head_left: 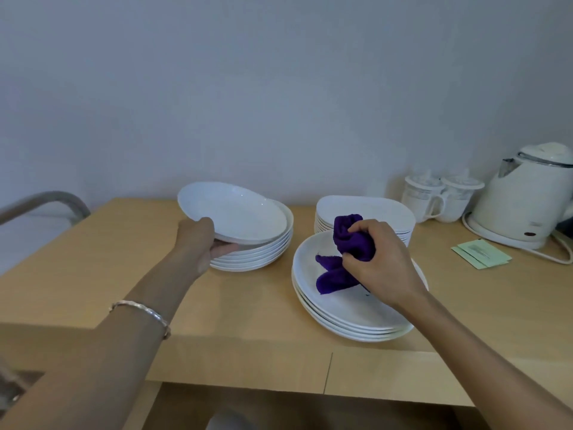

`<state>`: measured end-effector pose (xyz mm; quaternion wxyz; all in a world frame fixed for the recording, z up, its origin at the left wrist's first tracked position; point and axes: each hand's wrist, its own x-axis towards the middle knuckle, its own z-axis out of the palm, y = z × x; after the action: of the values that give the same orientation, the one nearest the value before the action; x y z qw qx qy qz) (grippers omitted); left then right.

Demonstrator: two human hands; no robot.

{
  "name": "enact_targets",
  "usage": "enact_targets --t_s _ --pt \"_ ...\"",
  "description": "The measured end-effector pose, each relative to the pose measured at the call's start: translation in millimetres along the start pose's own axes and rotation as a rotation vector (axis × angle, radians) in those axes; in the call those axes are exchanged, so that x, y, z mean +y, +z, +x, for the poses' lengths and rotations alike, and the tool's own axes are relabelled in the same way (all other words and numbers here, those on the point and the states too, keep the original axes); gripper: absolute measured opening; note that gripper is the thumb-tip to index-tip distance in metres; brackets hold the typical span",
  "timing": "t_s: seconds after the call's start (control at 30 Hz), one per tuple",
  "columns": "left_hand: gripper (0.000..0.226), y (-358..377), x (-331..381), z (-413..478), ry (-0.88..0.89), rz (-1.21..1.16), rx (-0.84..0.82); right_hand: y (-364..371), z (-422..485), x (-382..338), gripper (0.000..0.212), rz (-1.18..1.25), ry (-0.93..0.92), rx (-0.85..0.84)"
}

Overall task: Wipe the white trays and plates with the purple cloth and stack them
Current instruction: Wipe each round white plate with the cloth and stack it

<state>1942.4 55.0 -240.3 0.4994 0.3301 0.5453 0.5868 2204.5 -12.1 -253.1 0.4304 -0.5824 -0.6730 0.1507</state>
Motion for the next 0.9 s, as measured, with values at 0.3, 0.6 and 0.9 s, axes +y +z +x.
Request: enact_targets --t_s 0.3,0.6,0.9 --pt "0.047 -8.0 5.2 7.2 0.086 0.431 0.061 10.6 2.3 15.2 0.040 -0.073 0.039 -0.121" --pt "0.055 -18.9 -12.7 14.4 0.051 0.538 0.144 10.8 3.2 18.1 0.039 -0.129 0.022 -0.214" --pt "0.083 -17.3 -23.6 20.1 0.077 0.963 0.140 13.0 4.5 23.8 0.054 -0.151 0.029 -0.232"
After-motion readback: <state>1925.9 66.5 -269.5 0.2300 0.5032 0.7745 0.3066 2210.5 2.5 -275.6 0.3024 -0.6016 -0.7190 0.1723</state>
